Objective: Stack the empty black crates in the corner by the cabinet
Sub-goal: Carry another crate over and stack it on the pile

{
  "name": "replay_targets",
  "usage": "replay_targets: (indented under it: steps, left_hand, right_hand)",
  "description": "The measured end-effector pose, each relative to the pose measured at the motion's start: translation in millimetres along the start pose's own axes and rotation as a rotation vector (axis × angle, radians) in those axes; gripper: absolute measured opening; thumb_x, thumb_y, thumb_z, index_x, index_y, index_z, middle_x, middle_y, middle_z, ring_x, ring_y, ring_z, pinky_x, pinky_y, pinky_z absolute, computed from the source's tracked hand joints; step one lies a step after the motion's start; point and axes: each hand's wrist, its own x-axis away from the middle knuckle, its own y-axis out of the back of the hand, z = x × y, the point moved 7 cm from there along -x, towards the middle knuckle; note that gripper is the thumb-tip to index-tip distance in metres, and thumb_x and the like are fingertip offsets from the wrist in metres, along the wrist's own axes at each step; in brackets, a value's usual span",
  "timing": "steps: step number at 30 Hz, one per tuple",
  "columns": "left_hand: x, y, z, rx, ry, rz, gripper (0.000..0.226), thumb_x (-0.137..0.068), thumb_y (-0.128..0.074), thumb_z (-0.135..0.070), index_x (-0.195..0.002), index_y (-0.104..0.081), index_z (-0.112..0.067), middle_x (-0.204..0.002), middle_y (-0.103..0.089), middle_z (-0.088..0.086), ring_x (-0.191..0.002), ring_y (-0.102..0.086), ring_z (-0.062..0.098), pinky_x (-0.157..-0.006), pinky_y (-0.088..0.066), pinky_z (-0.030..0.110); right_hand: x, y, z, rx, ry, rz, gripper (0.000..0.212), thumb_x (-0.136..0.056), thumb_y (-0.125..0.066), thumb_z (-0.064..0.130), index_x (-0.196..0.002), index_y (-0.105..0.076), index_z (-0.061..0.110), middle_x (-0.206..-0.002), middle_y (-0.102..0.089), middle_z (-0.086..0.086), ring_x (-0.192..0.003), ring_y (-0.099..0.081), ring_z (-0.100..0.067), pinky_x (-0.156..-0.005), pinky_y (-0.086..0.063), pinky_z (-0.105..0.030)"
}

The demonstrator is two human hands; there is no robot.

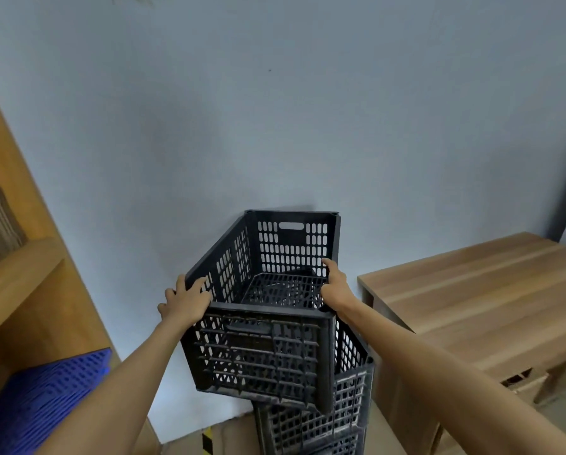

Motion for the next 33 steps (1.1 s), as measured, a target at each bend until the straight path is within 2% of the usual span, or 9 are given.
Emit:
replay_targets:
  steps: [1,5,9,13,16,20,24,30,33]
  left_hand:
    - [2.4,-0.3,-2.2,-0.005,0.003,-0.008,0.057,-0.094,-0.034,-0.027,-0.148,-0.026,-0.042,-0.162,-0.008,0.000,-0.138,-0.022,0.035,-0.110,-0.023,0.052]
    - [9.1,-3.8,-16.6,-0.007,0.025,-0.015,0.060,-0.094,-0.034,-0.027,-0.150,-0.020,-0.044,-0.162,-0.008,0.003,-0.140,-0.021,0.038,-0.111,-0.022,0.053]
    - [12.5,0.9,-35.2,-0.054,0.042,-0.020,0.063,-0.094,-0.040,-0.033,-0.152,-0.015,-0.041,-0.157,-0.018,0.010,-0.134,-0.033,0.040,-0.108,-0.032,0.050]
    - [12.6,0.4,-57.0,-0.111,0.080,-0.007,0.068,-0.094,-0.047,-0.041,-0.152,-0.013,-0.030,-0.145,-0.036,0.016,-0.121,-0.051,0.038,-0.095,-0.044,0.042]
    - [16.1,-1.7,-79.0,-0.218,0.121,-0.043,0.057,-0.096,-0.049,-0.041,-0.142,-0.032,-0.014,-0.130,-0.054,0.014,-0.113,-0.058,0.032,-0.084,-0.046,0.037]
    - [19.0,-15.7,-94.9,-0.257,0.161,-0.064,0.037,-0.100,-0.042,-0.036,-0.124,-0.053,-0.011,-0.119,-0.061,0.010,-0.105,-0.061,0.029,-0.077,-0.043,0.033]
    - [20.5,-27.0,-108.3,-0.302,0.239,-0.038,0.035,-0.102,-0.037,-0.025,-0.131,-0.047,-0.007,-0.131,-0.056,0.014,-0.116,-0.057,0.032,-0.086,-0.043,0.036]
    - [30.7,-38.0,-112.1,-0.267,0.304,-0.072,0.037,-0.104,-0.030,-0.025,-0.134,-0.038,-0.006,-0.130,-0.055,0.017,-0.116,-0.055,0.035,-0.084,-0.041,0.038]
    - [38.0,-39.5,-107.9,-0.244,0.329,-0.081,0.036,-0.104,-0.027,-0.028,-0.131,-0.039,-0.008,-0.125,-0.058,0.017,-0.110,-0.057,0.035,-0.079,-0.039,0.036]
  right_hand:
    - [-1.3,2.1,-0.3,-0.008,-0.003,-0.004,0.084,-0.081,-0.034,-0.017,-0.150,-0.021,0.029,-0.153,-0.020,-0.019,-0.105,-0.050,-0.028,-0.066,-0.042,-0.024]
    - [-8.5,16.0,3.6,-0.049,0.022,0.007,0.090,-0.083,-0.034,-0.020,-0.154,-0.006,0.027,-0.155,-0.022,-0.016,-0.132,-0.042,-0.036,-0.083,-0.047,-0.031]
    - [-28.1,38.8,11.8,-0.063,0.107,0.067,0.096,-0.080,-0.040,-0.021,-0.154,-0.003,0.027,-0.152,-0.033,-0.012,-0.136,-0.039,-0.031,-0.111,-0.038,-0.045]
    - [-42.2,69.6,5.7,-0.063,0.138,0.170,0.094,-0.079,-0.035,-0.023,-0.153,-0.005,0.026,-0.141,-0.040,-0.008,-0.132,-0.042,-0.029,-0.109,-0.040,-0.049]
    - [-45.9,96.4,2.7,-0.035,0.161,0.228,0.084,-0.082,-0.036,-0.023,-0.151,-0.008,0.016,-0.130,-0.040,-0.005,-0.130,-0.041,-0.026,-0.111,-0.036,-0.041]
    - [-60.7,122.4,-25.7,0.006,0.103,0.263,0.082,-0.088,-0.031,-0.020,-0.154,0.008,0.011,-0.154,-0.024,-0.019,-0.141,-0.029,-0.034,-0.105,-0.038,-0.035]
    - [-83.2,130.1,-37.4,0.065,0.138,0.300,0.086,-0.085,-0.031,-0.017,-0.154,0.010,0.015,-0.161,-0.009,-0.010,-0.147,-0.017,-0.028,-0.117,-0.022,-0.037]
    - [-101.8,132.8,-43.3,0.023,0.171,0.345,0.082,-0.089,-0.033,-0.015,-0.155,0.005,0.016,-0.160,-0.016,-0.011,-0.146,-0.023,-0.029,-0.119,-0.022,-0.039]
    - [-106.0,130.0,-38.5,-0.008,0.209,0.368,0.078,-0.090,-0.035,-0.016,-0.154,-0.003,0.014,-0.151,-0.030,-0.012,-0.140,-0.032,-0.030,-0.113,-0.027,-0.037]
